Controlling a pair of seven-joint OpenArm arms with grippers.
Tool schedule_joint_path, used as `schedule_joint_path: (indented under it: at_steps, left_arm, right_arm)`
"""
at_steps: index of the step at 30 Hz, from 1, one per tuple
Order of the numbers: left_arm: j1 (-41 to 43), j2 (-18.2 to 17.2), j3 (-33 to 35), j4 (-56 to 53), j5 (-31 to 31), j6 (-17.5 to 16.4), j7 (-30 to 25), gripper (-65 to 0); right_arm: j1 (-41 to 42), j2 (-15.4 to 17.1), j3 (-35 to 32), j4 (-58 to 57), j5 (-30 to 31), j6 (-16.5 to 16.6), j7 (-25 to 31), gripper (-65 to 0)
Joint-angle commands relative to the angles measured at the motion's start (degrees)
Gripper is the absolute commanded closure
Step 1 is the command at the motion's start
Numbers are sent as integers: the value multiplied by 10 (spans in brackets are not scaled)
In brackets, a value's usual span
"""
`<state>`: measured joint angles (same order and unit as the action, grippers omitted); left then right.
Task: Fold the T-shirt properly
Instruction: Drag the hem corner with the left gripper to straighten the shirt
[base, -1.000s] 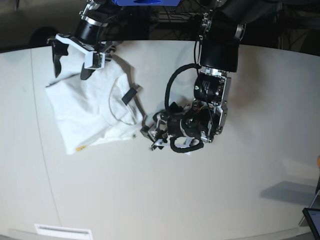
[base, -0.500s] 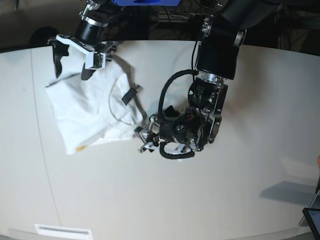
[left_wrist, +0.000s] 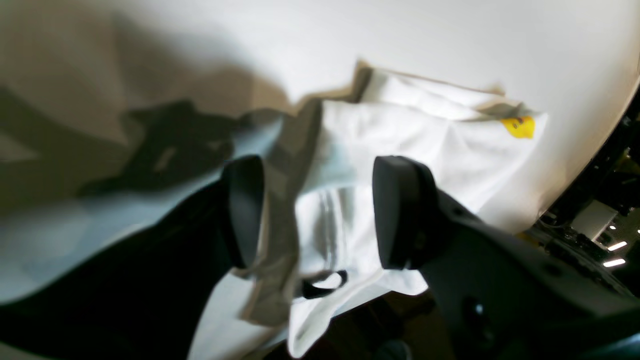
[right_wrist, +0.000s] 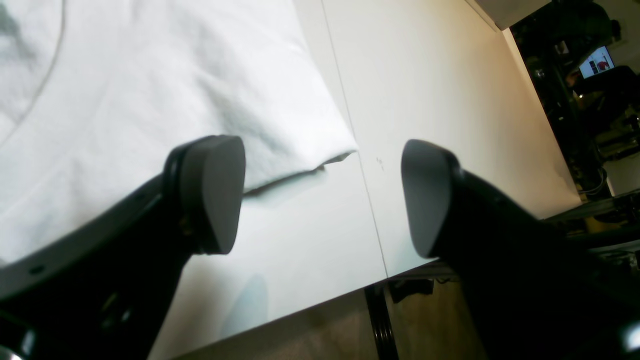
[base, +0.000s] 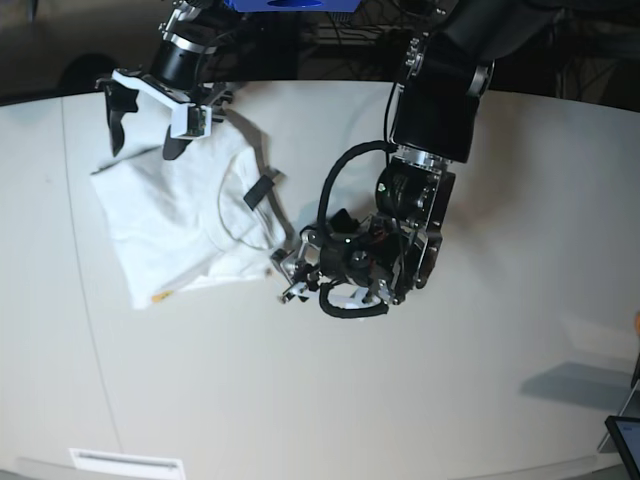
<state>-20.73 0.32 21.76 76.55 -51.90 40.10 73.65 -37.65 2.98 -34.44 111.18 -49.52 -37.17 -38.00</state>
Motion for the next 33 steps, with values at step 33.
schedule_joint_path:
  at_steps: [33]
  left_arm:
    - [-27, 37, 33, -49, 47, -1, -58, -284]
  right_arm:
    - [-28, -50, -120, 23, 11, 30, 12, -463]
